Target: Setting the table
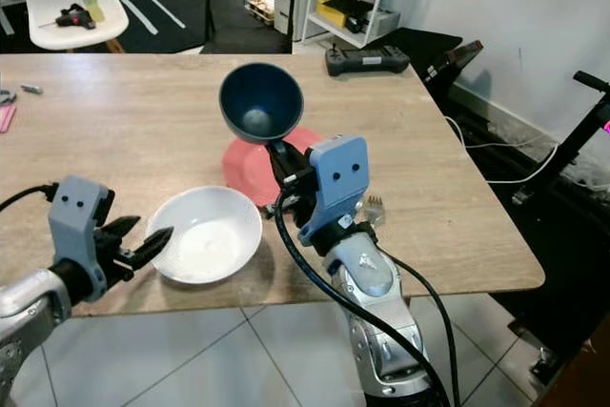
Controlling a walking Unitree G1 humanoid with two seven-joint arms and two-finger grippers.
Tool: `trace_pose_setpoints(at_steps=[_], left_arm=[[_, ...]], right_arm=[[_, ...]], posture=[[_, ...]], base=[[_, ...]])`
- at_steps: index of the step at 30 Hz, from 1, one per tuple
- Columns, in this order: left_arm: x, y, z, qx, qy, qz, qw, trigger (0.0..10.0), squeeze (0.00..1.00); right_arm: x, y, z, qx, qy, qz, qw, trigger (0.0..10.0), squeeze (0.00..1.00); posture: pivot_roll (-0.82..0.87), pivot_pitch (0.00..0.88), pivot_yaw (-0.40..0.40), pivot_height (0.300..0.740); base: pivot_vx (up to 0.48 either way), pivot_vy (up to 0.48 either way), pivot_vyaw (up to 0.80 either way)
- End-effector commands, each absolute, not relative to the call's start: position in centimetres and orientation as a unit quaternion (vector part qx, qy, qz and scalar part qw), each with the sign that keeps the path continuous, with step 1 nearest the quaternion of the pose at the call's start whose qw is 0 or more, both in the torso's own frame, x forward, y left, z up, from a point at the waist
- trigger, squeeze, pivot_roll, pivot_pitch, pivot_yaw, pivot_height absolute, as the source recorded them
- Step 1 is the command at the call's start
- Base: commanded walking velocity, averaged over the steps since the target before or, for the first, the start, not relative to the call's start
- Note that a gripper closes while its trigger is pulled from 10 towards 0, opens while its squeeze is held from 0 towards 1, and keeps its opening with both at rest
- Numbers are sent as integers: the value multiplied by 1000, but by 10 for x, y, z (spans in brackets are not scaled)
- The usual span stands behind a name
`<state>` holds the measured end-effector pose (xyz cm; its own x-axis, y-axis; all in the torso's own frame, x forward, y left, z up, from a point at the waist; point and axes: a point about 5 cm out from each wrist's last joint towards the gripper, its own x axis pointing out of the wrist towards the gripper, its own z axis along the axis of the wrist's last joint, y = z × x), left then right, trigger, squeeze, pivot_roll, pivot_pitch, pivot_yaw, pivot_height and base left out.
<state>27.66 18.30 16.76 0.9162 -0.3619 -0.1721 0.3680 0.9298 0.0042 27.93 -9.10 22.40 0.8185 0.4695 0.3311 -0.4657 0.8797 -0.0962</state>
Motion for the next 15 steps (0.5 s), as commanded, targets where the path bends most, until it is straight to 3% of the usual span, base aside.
trace_pose_setpoints(at_steps=[1, 3, 4, 5, 6, 8, 9, 10, 15], left_arm=[[283, 186, 163, 18, 90, -168, 981, 10000, 0], [293, 187, 159, 7, 100, -161, 982, 7922, 0], [293, 187, 159, 7, 100, -161, 982, 7922, 0], [296, 188, 157, 2, 106, -156, 982, 7059, 0], [297, 189, 153, -13, 119, -155, 981, 2039, 0], [298, 189, 150, -24, 128, -154, 979, 2039, 0], [302, 191, 143, -35, 145, -143, 978, 588, 0], [303, 193, 141, -34, 150, -137, 979, 118, 0], [307, 193, 141, -31, 147, -132, 980, 0, 0]], right_arm=[[278, -90, 223, -2, -173, 248, 953, 10000, 0], [278, -89, 223, -1, -173, 249, 953, 10000, 0], [278, -89, 223, -1, -173, 249, 953, 10000, 0], [278, -89, 224, -1, -174, 249, 953, 10000, 0], [278, -89, 224, -1, -174, 249, 953, 10000, 0], [278, -89, 224, -2, -174, 249, 953, 10000, 0], [278, -89, 224, -2, -175, 247, 953, 10000, 0], [278, -90, 225, -2, -175, 247, 953, 10000, 0], [277, -91, 224, -3, -174, 244, 954, 10000, 0]], posture=[[10, 59, 62, 740], [10, 59, 62, 740], [10, 59, 62, 740], [10, 59, 62, 740], [1, 57, 63, 740], [1, 57, 63, 740], [-3, 56, 65, 740], [-3, 56, 65, 740], [-3, 56, 65, 740]], base=[[0, 0, 0], [0, 0, 0], [0, 0, 0], [0, 0, 0], [0, 0, 0], [0, 0, 0], [0, 0, 0], [0, 0, 0], [0, 0, 0]])
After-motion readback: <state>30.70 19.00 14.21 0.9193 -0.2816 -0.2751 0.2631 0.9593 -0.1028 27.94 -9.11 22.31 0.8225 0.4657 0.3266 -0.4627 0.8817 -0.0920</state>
